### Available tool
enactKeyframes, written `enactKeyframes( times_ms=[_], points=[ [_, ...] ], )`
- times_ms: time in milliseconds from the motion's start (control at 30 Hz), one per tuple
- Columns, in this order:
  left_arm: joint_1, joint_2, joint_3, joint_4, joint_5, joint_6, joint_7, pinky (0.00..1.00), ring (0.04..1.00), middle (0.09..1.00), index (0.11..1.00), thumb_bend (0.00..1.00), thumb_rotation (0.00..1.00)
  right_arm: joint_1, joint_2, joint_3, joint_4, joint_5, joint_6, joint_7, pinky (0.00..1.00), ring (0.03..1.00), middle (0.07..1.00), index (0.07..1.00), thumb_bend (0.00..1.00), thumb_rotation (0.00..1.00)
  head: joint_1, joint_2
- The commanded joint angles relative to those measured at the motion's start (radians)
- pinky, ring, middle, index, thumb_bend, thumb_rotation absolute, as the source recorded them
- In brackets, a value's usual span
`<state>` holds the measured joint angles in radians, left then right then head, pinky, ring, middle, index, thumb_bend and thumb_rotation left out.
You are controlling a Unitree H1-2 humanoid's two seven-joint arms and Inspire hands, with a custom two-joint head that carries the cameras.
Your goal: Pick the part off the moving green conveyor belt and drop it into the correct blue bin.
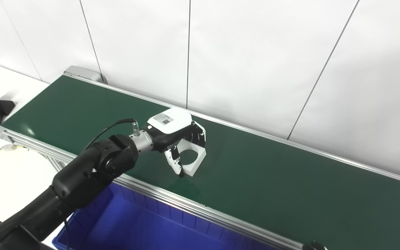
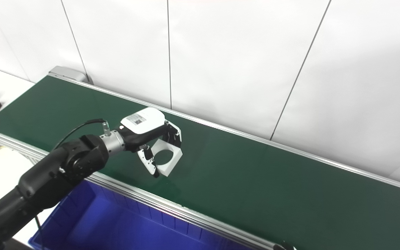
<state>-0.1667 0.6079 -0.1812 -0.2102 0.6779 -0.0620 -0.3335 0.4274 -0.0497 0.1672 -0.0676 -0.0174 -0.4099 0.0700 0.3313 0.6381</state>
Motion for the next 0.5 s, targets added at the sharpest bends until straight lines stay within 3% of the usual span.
enactKeyframes(
  times_ms=[0, 300, 467],
  points=[
    [-0.006, 0.02, 0.031, -0.051, -0.017, 0.012, -0.004, 0.64, 0.511, 0.466, 0.507, 0.52, 0.0, -0.004, 0.006, -0.001, -0.021, -0.002, -0.055, 0.001, 0.63, 0.725, 0.763, 0.811, 0.57, 0.66, 0.001, 0.0],
    [0.044, 0.012, 0.08, -0.146, -0.024, 0.024, -0.025, 0.56, 0.475, 0.455, 0.508, 0.52, 0.0, -0.001, 0.002, -0.001, -0.027, 0.004, -0.052, 0.004, 0.63, 0.729, 0.767, 0.814, 0.57, 0.65, -0.001, 0.008],
    [0.094, -0.007, 0.129, -0.223, -0.12, 0.069, -0.05, 0.6, 0.488, 0.466, 0.503, 0.53, 0.0, 0.001, 0.002, -0.002, -0.035, 0.009, -0.051, 0.005, 0.63, 0.729, 0.767, 0.813, 0.57, 0.65, -0.015, 0.027]
  ],
)
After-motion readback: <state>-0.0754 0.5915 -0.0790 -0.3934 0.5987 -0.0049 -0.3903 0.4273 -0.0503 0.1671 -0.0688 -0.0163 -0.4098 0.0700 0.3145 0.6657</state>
